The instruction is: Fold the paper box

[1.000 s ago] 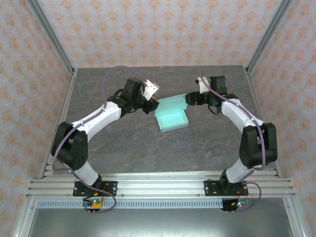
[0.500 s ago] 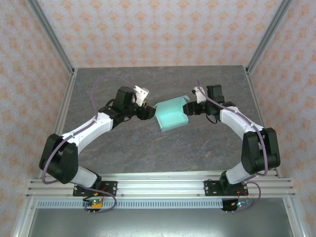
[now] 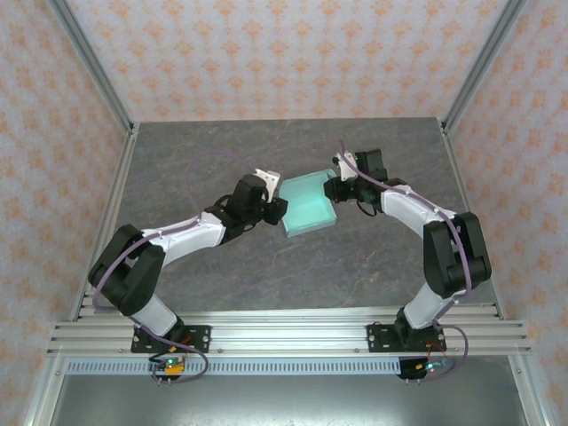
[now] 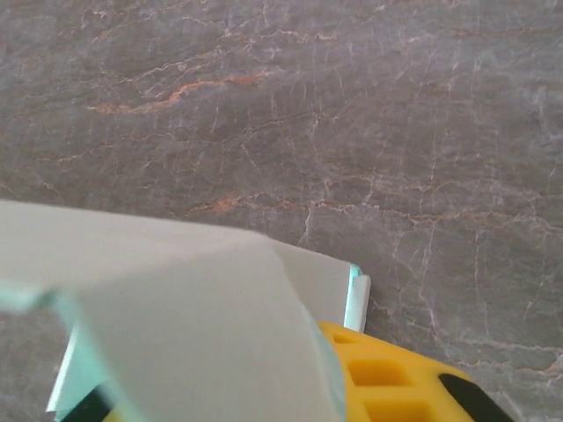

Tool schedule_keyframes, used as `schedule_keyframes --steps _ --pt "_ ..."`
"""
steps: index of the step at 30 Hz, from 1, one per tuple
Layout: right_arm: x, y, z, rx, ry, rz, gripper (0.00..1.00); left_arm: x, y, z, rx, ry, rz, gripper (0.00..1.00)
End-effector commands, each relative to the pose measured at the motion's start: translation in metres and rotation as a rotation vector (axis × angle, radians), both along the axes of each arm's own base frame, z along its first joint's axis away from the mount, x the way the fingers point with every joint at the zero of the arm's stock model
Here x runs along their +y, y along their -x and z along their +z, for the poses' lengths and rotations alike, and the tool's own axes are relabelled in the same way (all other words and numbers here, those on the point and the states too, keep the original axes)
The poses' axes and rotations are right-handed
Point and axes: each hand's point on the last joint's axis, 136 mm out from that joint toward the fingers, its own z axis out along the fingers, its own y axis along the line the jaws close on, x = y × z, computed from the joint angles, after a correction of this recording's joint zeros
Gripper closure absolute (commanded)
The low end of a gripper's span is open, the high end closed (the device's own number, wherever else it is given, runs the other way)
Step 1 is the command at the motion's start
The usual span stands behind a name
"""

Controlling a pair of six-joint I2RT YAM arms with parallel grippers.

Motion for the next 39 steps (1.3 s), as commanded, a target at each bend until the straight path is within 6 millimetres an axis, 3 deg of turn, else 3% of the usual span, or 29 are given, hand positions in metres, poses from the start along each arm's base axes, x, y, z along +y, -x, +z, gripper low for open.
schedule_keyframes --steps 1,4,12,14,19,22,23,24,27,29,33,37,39 --pt "0.000 0.001 0.013 -0.076 -0.005 -0.082 0.80 0.000 -0.025 0.023 -0.093 0.028 0.079 0.78" --pt "0.002 0.012 0.010 -0.093 0.009 -0.140 0.81 0.000 -0.028 0.021 -0.089 0.032 0.092 0.86" --pt "0.001 0.040 -0.012 -0.085 -0.010 -0.228 0.81 -0.009 -0.020 0.001 -0.076 0.038 0.075 0.91" --pt "-0.004 0.048 -0.016 -0.076 -0.023 -0.246 0.74 -0.012 -0.012 -0.011 -0.073 0.029 0.068 0.92" --pt "-0.011 0.079 -0.014 0.021 -0.089 -0.279 0.44 -0.004 0.001 -0.036 -0.072 0.010 0.101 0.92" --pt "-0.015 0.101 -0.005 0.066 -0.149 -0.295 0.38 0.001 0.004 -0.034 -0.085 -0.007 0.104 0.91" --pt "-0.017 0.108 0.007 0.053 -0.176 -0.302 0.36 0.001 0.005 -0.029 -0.092 -0.002 0.102 0.87" --pt "-0.024 0.113 0.016 0.055 -0.193 -0.335 0.32 0.002 0.006 -0.021 -0.103 0.012 0.101 0.76" --pt "-0.053 0.127 0.040 0.073 -0.193 -0.497 0.19 0.003 0.014 0.008 -0.122 0.067 0.094 0.37" --pt "-0.070 0.130 0.055 0.077 -0.204 -0.581 0.16 0.006 0.022 0.029 -0.128 0.102 0.092 0.26" --pt "-0.075 0.110 0.086 0.125 -0.301 -0.635 0.16 0.024 0.034 0.075 -0.168 0.159 0.144 0.02" --pt "-0.072 0.071 0.084 0.302 -0.320 -0.716 0.16 0.063 0.014 0.108 -0.118 0.217 0.351 0.00" --pt "-0.066 0.054 0.076 0.402 -0.300 -0.738 0.20 0.064 -0.008 0.107 -0.036 0.270 0.366 0.00"
